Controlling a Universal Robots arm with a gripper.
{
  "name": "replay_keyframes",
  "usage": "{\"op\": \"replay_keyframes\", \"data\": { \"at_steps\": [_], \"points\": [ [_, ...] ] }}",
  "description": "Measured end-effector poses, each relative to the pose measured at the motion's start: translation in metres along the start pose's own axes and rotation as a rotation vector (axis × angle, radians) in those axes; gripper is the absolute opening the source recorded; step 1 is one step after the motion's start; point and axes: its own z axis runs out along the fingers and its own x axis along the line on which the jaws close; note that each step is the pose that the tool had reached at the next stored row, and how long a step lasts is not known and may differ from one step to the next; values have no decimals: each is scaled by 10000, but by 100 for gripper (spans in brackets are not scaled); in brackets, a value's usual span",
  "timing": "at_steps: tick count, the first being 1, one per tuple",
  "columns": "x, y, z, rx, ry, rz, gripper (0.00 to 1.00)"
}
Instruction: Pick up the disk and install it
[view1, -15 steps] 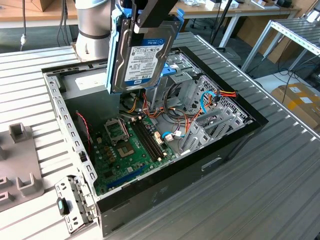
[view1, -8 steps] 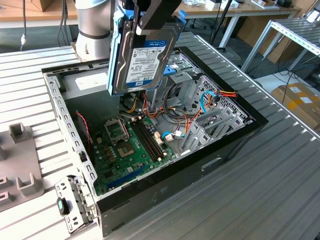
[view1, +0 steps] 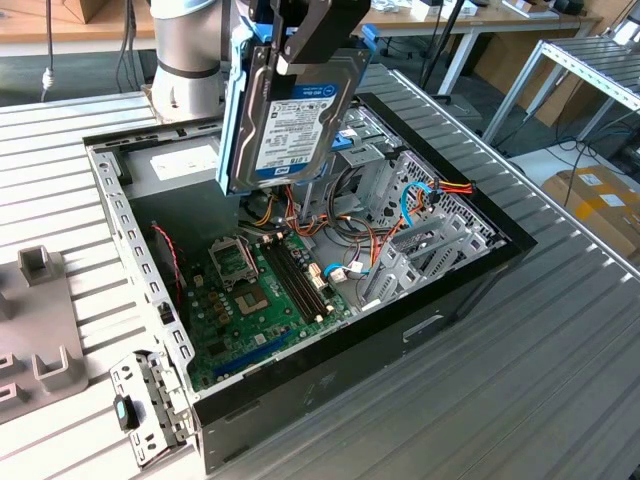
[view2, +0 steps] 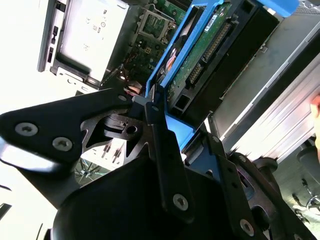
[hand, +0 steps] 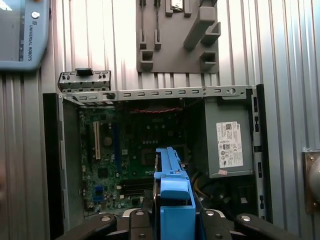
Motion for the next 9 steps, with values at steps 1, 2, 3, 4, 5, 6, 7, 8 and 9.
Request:
{"op": "replay_keyframes", "data": {
  "at_steps": [1, 2, 3, 4, 5, 6, 7, 8, 9],
  "points": [
    [5, -1, -1, 0, 1, 0, 37],
    [11, -3, -1, 0, 0, 1, 37],
    [16, -4, -1, 0, 0, 1, 37],
    [25, -7, -2, 0, 1, 1, 37],
    [33, -9, -2, 0, 0, 1, 37],
    [41, -12, -3, 0, 0, 1, 37],
    [49, -15, -3, 0, 0, 1, 37],
    [56, -18, -4, 0, 0, 1, 37],
    [62, -20, -4, 0, 0, 1, 37]
  ]
}}
